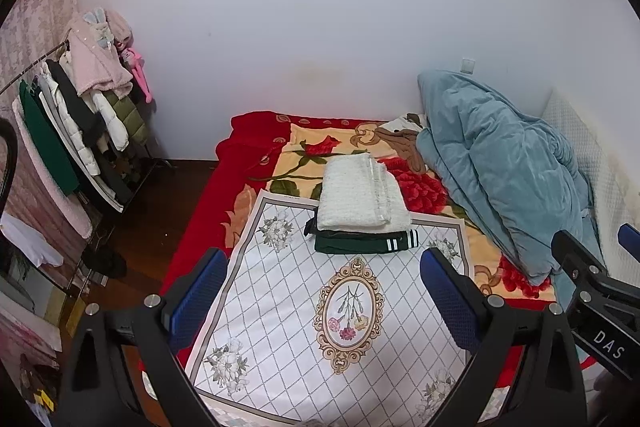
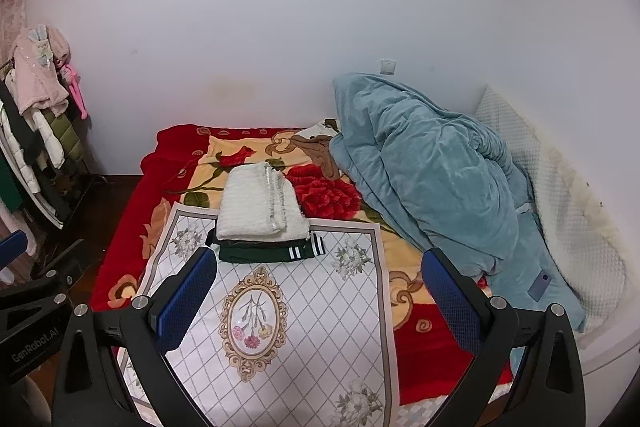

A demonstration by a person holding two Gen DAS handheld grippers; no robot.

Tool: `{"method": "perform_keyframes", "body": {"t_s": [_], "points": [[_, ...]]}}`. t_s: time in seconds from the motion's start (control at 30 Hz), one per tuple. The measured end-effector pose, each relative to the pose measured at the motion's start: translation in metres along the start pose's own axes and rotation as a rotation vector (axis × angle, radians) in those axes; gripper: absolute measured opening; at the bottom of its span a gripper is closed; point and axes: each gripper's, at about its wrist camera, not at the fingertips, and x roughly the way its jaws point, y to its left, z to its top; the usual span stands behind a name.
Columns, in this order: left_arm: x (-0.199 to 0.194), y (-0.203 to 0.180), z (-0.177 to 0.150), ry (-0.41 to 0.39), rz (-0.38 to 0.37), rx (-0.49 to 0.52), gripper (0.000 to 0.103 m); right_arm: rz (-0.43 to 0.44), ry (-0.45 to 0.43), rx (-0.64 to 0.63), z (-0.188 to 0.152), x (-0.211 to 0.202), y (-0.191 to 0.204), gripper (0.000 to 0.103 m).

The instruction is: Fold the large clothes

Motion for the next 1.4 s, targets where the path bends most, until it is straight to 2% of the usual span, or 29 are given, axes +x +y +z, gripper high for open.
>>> {"method": "perform_keyframes", "body": {"t_s": [1.4], "points": [[-0.006,-0.006,0.01,-0.008,-0.012,-0.011,0.099,0.009,0.008,-0.018,0.003,0.004,-0.006,0.103]]}}
